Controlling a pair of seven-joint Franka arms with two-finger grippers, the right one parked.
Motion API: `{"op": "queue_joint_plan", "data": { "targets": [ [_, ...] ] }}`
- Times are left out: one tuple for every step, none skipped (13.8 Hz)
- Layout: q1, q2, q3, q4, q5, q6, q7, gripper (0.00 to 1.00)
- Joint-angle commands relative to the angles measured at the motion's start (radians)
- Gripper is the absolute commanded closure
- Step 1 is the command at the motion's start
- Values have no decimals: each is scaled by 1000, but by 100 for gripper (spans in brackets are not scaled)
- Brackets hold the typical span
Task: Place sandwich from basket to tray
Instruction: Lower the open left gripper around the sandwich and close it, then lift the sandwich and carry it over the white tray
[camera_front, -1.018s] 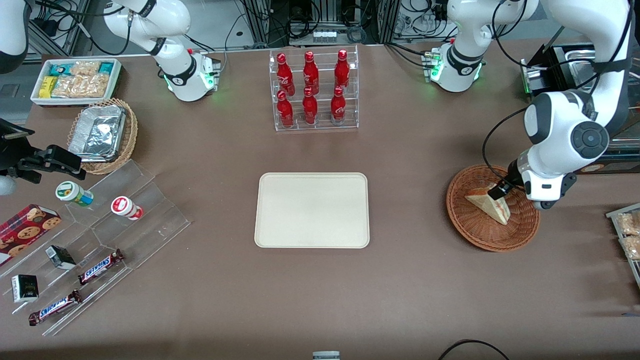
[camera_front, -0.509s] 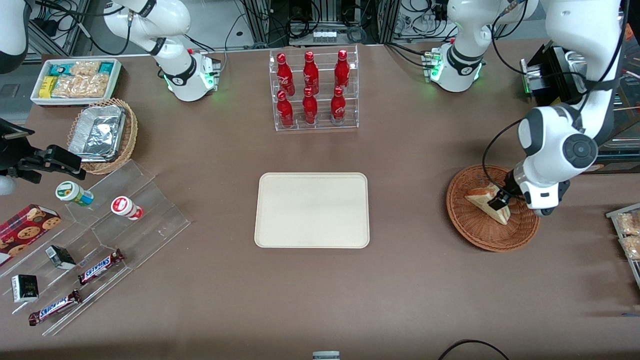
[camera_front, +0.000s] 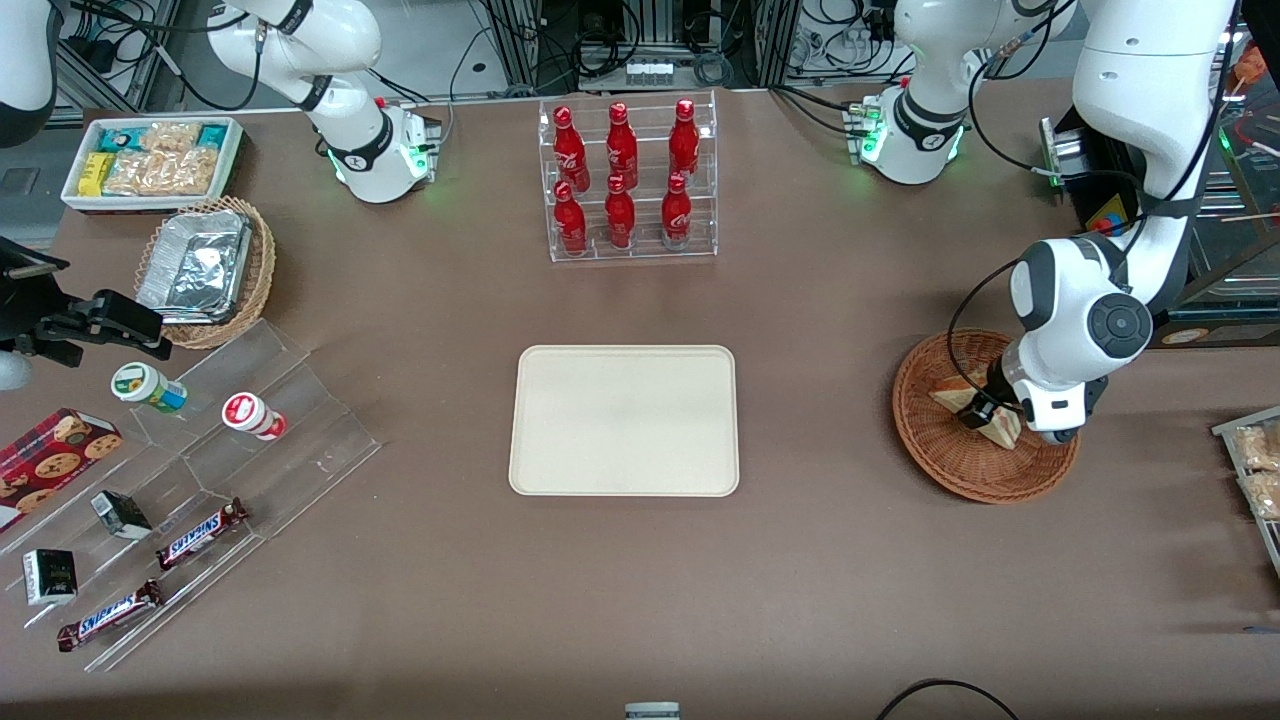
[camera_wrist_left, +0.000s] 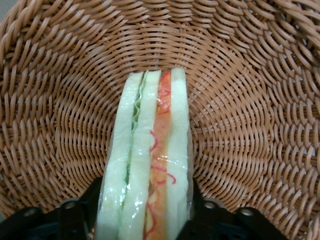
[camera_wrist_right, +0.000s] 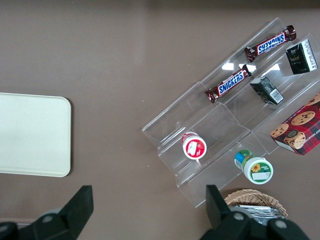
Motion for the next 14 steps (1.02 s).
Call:
{"op": "queue_joint_plan", "data": {
  "targets": [
    [-15, -35, -3, 26, 7, -72, -1, 69],
    [-35, -54, -3, 60, 7, -139, -4, 69],
    [-73, -75, -3, 101, 10, -220, -12, 74],
    [-114, -86, -3, 145, 13, -283, -15, 76],
    [-145, -89, -3, 199, 12, -340, -23, 76],
    [-165, -86, -4, 247, 12, -388, -27, 76],
    [-196, -81, -4, 279, 10, -406, -21, 76],
    [-232, -80, -4, 296, 12, -406, -11, 76],
    [-275, -75, -4, 305, 13, -402, -5, 77],
    [-317, -68, -4, 319, 15, -402, 17, 77],
    [-363, -45, -4, 333, 21, -402, 50, 79],
    [-396, -19, -6, 357, 21, -400, 78, 79],
    [-432, 12, -7, 382, 21, -402, 89, 79],
    [-473, 38, -7, 402, 21, -397, 94, 79]
  ]
}}
